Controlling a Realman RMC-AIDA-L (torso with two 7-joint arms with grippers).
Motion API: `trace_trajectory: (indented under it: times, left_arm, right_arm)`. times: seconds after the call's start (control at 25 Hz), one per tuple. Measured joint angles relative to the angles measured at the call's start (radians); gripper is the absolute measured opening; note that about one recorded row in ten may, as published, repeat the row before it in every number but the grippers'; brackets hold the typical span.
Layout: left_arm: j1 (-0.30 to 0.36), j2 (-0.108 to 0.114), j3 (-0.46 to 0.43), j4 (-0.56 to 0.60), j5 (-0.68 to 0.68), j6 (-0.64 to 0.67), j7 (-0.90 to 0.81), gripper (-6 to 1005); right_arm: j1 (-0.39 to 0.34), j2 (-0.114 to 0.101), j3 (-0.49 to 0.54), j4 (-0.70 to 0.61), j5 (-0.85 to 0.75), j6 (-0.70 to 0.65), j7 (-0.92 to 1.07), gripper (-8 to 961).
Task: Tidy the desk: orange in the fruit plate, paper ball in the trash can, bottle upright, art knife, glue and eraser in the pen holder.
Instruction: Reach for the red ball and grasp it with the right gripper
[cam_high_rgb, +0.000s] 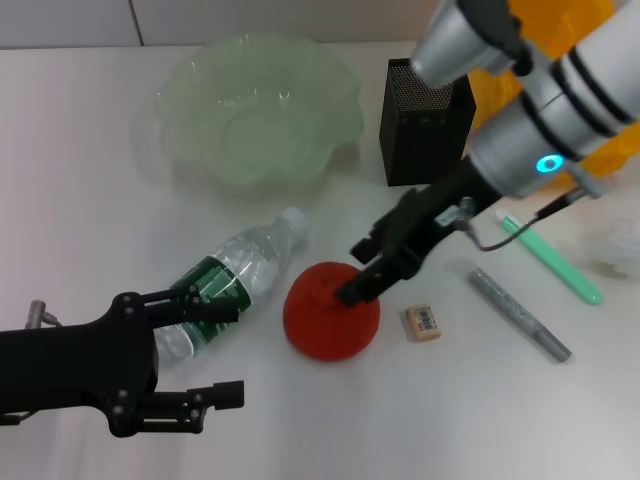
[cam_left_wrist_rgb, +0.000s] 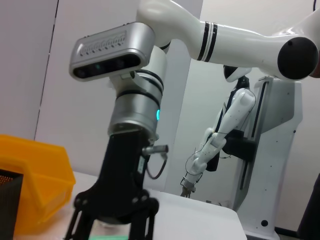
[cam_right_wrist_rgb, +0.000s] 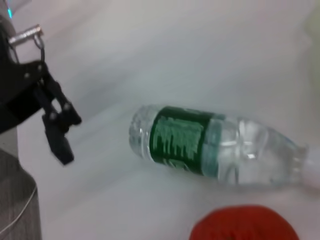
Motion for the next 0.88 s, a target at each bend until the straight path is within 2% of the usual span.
trace_trajectory:
  times: [0.32,0.48,0.72,0.8,0.88]
  left_arm:
    - [-0.001,0.001,-0.004,-0.002,0.011,-0.007,0.000,799]
    - [-0.003,0.001,-0.004,-0.004,0.011,-0.014,0.000,799]
    - [0.000,0.001,-0.004,-0.005,0.012,-0.022,0.000,798]
    - [0.000,0.001,-0.004,-0.005,0.012,-0.023,0.000,798]
    - [0.002,-0.001,-0.004,-0.006,0.012,-0.023,0.000,798]
  right_arm:
    - [0.015,0.002,-0.185,0.098,0.105,0.216,-0.003,541]
    - [0.015,0.004,-0.222,0.111,0.119,0.241,0.001,533]
    - [0.014,0.005,-0.225,0.108,0.125,0.227,0.003,321]
    - [0.013,0.005,-0.225,0.106,0.131,0.221,0.004,159]
    - [0.013,0.005,-0.226,0.103,0.134,0.213,0.004,150]
